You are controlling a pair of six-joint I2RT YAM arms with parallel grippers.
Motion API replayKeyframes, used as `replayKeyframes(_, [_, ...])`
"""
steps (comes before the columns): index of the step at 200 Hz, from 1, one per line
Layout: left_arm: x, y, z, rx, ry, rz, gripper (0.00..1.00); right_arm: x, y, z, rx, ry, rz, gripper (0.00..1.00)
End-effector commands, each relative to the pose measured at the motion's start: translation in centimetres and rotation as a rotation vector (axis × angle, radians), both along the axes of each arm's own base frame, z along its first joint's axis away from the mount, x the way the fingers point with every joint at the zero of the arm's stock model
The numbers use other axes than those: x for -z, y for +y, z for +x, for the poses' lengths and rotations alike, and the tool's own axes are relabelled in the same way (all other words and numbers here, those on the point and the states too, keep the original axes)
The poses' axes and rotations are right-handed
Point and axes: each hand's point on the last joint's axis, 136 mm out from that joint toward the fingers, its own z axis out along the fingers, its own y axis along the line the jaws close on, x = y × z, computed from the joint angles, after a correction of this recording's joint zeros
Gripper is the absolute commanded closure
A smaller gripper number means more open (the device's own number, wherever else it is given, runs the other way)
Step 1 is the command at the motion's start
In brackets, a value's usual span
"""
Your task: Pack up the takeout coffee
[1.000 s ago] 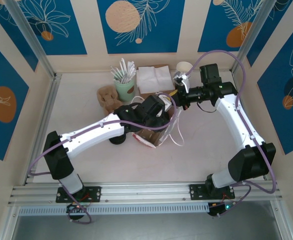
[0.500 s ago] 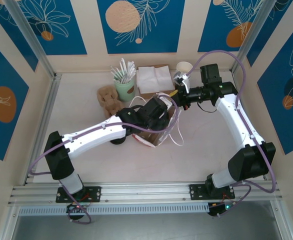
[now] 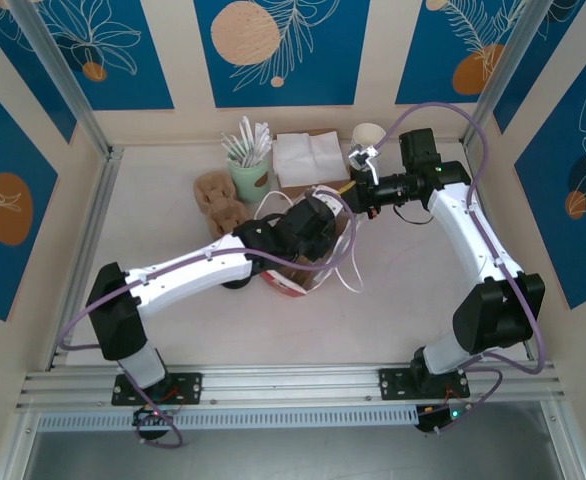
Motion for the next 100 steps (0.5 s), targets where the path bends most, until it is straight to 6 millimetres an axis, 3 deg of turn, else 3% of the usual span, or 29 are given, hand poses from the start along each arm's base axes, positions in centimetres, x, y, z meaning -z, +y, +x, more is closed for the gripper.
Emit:
replayKeyframes(1, [-2.5,0.4,0.1,-0.021,-0.076,-0.058,0.37,-0.9,0.4,-0.7,-0.031,0.04,0.055,1.0])
replayKeyframes(36, [-1.0,0.7,-0.1,-0.022,-0.057,-0.032,0.38,-1.3,0.5,-0.5,-0.031,0.028,0.057,1.0])
replayKeyframes(100, [-0.6,0.9,0.0,-0.029,-0.052,-0.013,0.38,-0.7,0.7,-1.1,-0.046,0.038,0.043,1.0])
